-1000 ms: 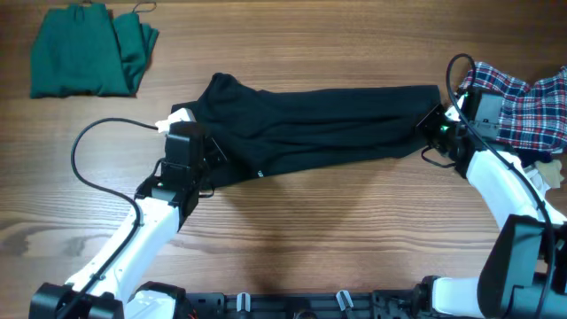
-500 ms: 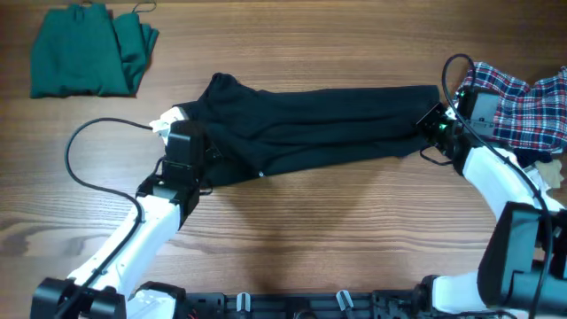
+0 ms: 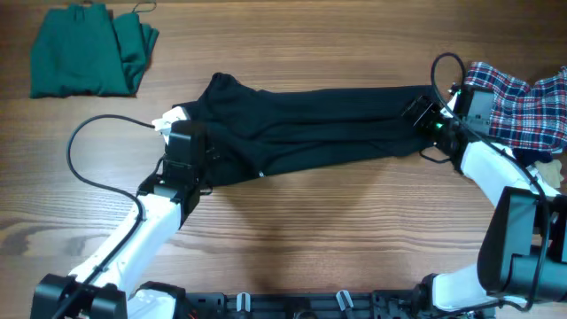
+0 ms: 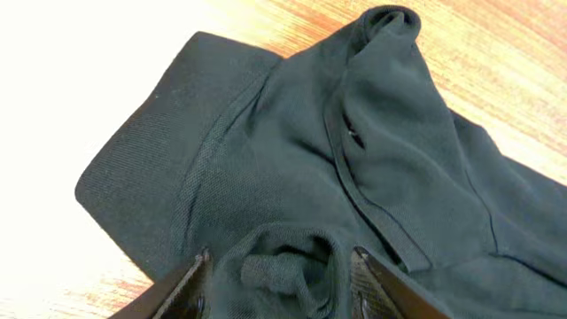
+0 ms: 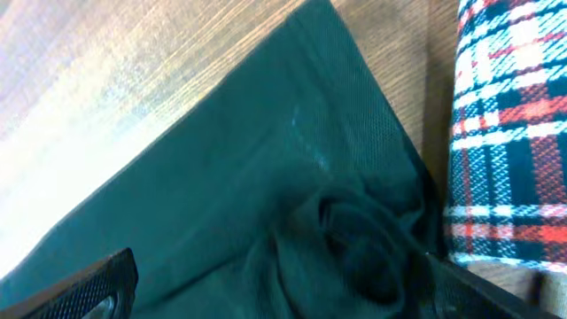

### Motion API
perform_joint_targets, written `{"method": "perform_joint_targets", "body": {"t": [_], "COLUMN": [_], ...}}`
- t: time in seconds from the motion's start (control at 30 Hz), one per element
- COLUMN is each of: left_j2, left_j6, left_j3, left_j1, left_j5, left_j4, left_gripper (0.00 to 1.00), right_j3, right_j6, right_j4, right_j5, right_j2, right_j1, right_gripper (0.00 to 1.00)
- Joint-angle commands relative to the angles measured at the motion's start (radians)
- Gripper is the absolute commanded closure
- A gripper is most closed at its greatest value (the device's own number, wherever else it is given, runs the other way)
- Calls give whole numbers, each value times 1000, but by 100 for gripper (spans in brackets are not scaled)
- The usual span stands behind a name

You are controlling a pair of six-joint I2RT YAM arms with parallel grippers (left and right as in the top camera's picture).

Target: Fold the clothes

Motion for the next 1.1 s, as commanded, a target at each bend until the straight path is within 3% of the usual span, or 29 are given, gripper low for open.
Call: {"method": "perform_joint_targets", "body": {"t": [0.0,0.1,0.17,0.2,0.27,0.33,0.37,0.57,0.77,1.07], "left_j2": [-91,-206,-253,-262,-241,-207,-185,-55,-44,-45], "left_j6": [56,86,85,79,4,-6,-6,-77,-77,-77], "left_j3": [19,20,20,20,19,19,19,20,20,20], "left_j1": [-5,-5,-5,-5,-5,-10,-16,-67,-49,-49], "left_j5": [20,160,281,336,377,412,443,500,512,519], "left_j4": [-29,-109,-164,-195,-299,-351,-363,-325,-315,-315], "left_gripper": [50,52,60,65,84,95,96,96,96,96], "right_j3": [134,258,312,313,280,233,212,159,159,159], "right_j6": [-93,-143,-131,-106,-50,-20,-1,3,60,85], "right_j4": [-137,-347,-492,-541,-598,-579,-568,-495,-459,-261], "right_j5": [5,3,-20,-19,6,7,7,-8,6,-91], "right_j2": [-66,-112,-121,-121,-110,-101,-90,-26,53,187], "right_j1": [4,4,4,4,4,4,4,4,4,4], "right_gripper": [0,0,1,8,64,84,94,96,96,96]}}
